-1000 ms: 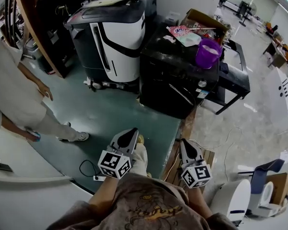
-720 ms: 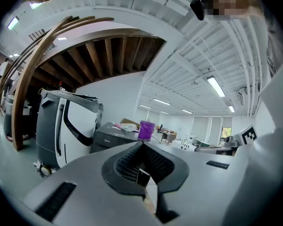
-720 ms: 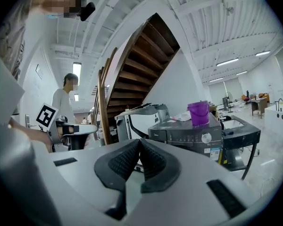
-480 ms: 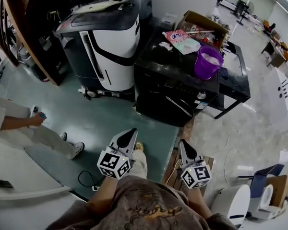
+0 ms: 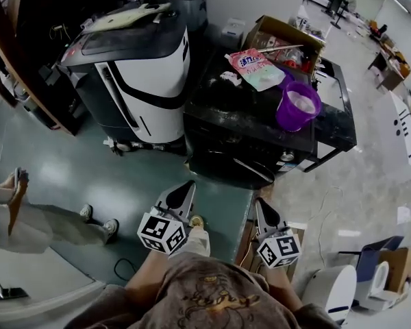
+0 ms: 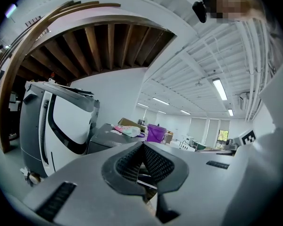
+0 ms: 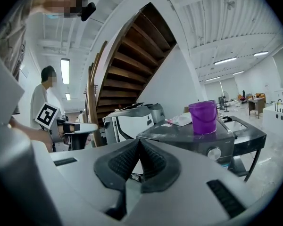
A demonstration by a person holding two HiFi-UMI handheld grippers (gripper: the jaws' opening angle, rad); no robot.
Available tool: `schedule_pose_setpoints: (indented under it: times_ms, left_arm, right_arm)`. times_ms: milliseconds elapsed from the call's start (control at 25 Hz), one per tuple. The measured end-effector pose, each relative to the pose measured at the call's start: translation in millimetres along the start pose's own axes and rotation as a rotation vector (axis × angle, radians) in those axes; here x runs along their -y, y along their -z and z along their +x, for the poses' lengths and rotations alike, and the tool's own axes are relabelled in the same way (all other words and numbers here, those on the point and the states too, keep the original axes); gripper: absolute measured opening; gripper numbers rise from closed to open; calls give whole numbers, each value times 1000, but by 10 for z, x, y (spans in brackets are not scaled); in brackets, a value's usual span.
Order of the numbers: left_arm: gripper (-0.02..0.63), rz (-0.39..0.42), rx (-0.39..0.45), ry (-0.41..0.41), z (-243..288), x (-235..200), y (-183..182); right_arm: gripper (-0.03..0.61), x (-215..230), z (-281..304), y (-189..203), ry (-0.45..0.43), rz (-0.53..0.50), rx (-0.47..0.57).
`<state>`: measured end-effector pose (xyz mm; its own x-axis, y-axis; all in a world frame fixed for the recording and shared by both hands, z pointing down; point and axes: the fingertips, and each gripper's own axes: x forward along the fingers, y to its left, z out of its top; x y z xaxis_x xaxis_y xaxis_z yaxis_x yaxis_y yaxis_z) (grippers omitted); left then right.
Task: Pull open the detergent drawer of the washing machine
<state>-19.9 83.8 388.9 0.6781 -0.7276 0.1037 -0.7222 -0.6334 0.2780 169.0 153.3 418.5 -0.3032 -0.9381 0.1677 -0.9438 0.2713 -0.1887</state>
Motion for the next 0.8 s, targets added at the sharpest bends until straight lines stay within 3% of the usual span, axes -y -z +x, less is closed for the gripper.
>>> schedule_pose_setpoints:
  times_ms: [400, 800]
  left_arm:
    - [21, -5, -7, 64, 775, -527, -259]
    - [21, -19, -12, 91, 1141, -753, -339]
  right_arm:
    - [5, 288, 807, -225, 46, -3, 10]
    - [5, 475, 1236, -304, 50, 0, 5]
